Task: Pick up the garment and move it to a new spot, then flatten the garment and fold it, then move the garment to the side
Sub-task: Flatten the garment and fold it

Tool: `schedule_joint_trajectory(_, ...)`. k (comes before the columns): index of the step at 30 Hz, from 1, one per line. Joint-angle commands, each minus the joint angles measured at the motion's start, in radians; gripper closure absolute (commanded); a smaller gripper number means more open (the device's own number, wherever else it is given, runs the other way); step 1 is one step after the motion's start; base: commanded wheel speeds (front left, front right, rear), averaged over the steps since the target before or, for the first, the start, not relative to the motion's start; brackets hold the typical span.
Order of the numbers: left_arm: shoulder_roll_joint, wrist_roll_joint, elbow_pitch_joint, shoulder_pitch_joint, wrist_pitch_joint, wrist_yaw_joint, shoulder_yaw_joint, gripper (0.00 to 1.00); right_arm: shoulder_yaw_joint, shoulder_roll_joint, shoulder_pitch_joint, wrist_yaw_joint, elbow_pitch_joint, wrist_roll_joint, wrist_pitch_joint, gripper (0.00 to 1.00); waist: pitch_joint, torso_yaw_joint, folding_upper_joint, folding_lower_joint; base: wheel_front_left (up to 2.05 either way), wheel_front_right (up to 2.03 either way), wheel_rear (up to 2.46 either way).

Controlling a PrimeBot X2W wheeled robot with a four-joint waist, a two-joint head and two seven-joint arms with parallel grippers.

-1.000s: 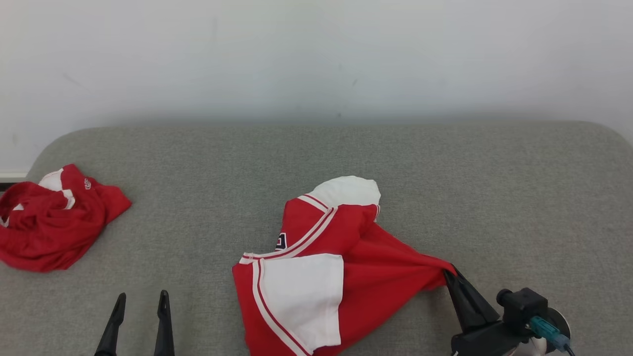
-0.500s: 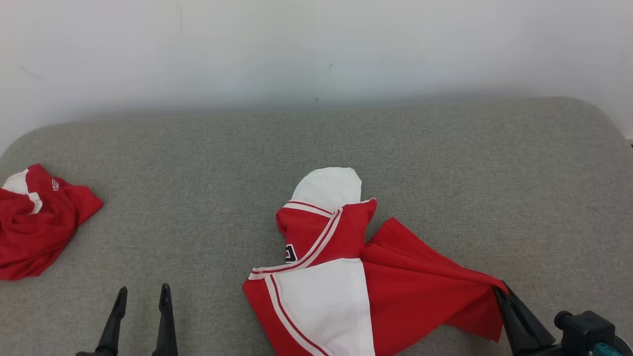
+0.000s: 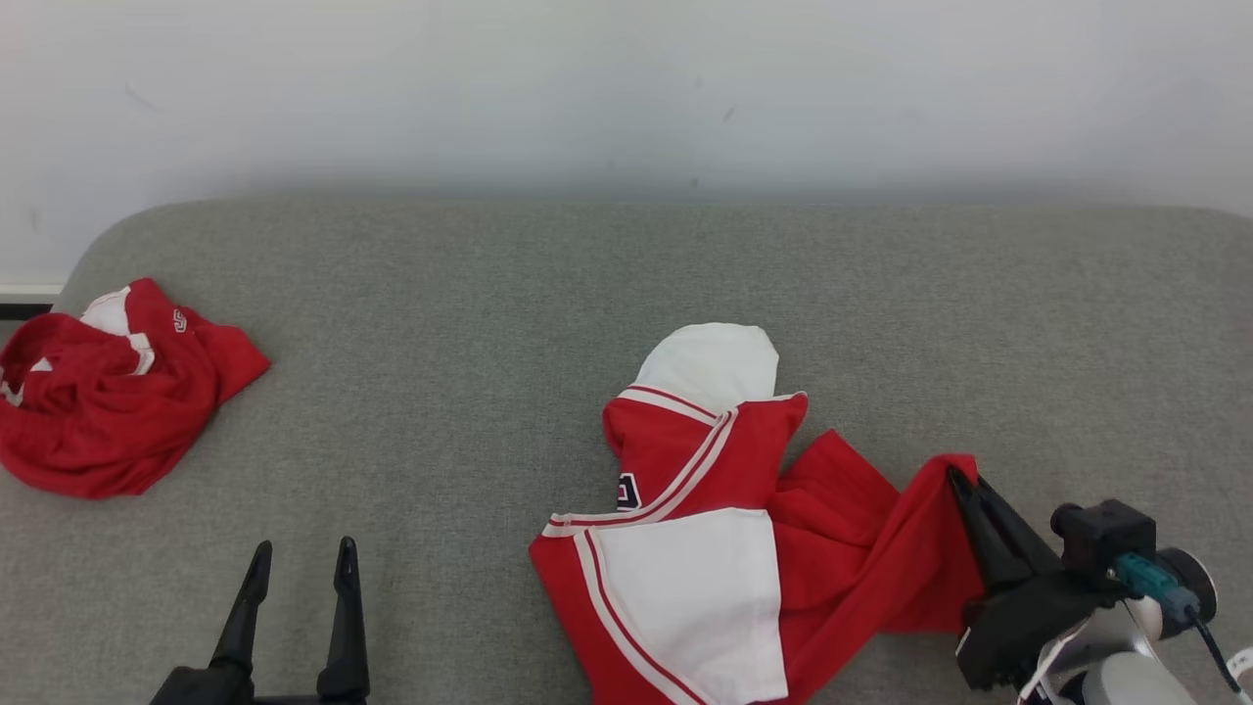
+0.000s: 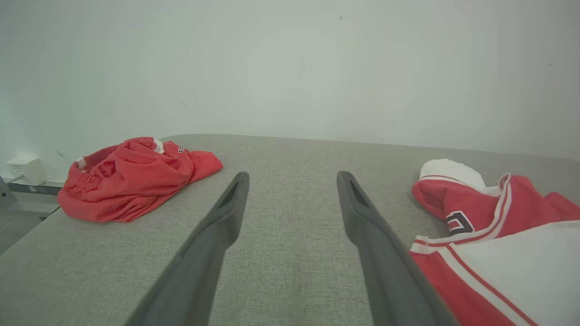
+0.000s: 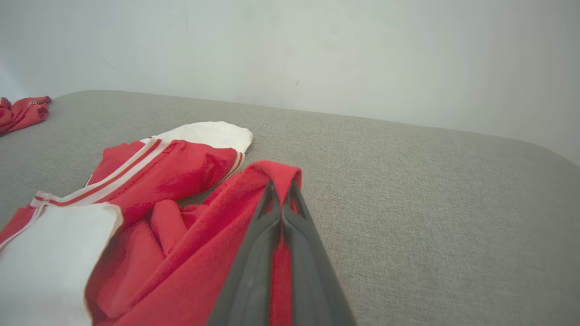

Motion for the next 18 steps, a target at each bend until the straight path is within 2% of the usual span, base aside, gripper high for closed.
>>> schedule_joint_trajectory(1, -0.002, 0.011, 0.002, -0.012, -0.003, -0.003, -0.003, 0.00, 0.006, -0.004, -0.026, -0.002, 0.025, -0.006, -0.009, 1.00, 0.007, 0.024, -0.0001, 0.0000, 0.00, 0.00, 0.00)
schedule_joint_trajectory(9, -0.004, 0.009, 0.007, -0.037, -0.003, -0.006, -0.025, 0.00, 0.035, 0.003, -0.261, -0.002, 0.357, -0.004, -0.057, 1.00, 0.031, 0.073, -0.0001, 0.0000, 0.00, 0.00, 0.00)
schedule_joint_trajectory(10, -0.004, 0.006, 0.011, -0.040, -0.003, -0.005, -0.029, 0.00, 0.047, 0.010, -0.306, -0.002, 0.438, 0.002, -0.074, 1.00, 0.035, 0.080, -0.0001, 0.0000, 0.00, 0.00, 0.00)
schedule_joint_trajectory(11, -0.004, 0.005, 0.013, -0.041, -0.003, -0.005, -0.031, 0.00, 0.058, 0.012, -0.325, -0.002, 0.474, -0.002, -0.082, 0.84, 0.036, 0.082, -0.0001, 0.0000, 0.00, 0.00, 0.00)
schedule_joint_trajectory(12, -0.005, 0.004, 0.017, -0.042, -0.003, -0.005, -0.034, 0.00, 0.066, 0.014, -0.344, -0.002, 0.506, -0.002, -0.095, 0.24, 0.037, 0.084, -0.0001, 0.0000, 0.00, 0.00, 0.00)
schedule_joint_trajectory(13, -0.005, 0.004, 0.019, -0.042, -0.003, -0.005, -0.037, 0.00, 0.074, 0.017, -0.361, -0.002, 0.536, 0.003, -0.107, 0.00, 0.038, 0.085, -0.0001, 0.0000, 0.00, 0.00, 0.00)
schedule_joint_trajectory(18, -0.005, 0.003, 0.023, -0.043, -0.003, -0.006, -0.034, 0.00, 0.093, 0.022, -0.408, -0.002, 0.617, 0.025, -0.169, 0.00, 0.032, 0.068, -0.0001, 0.0000, 0.00, 0.00, 0.00)
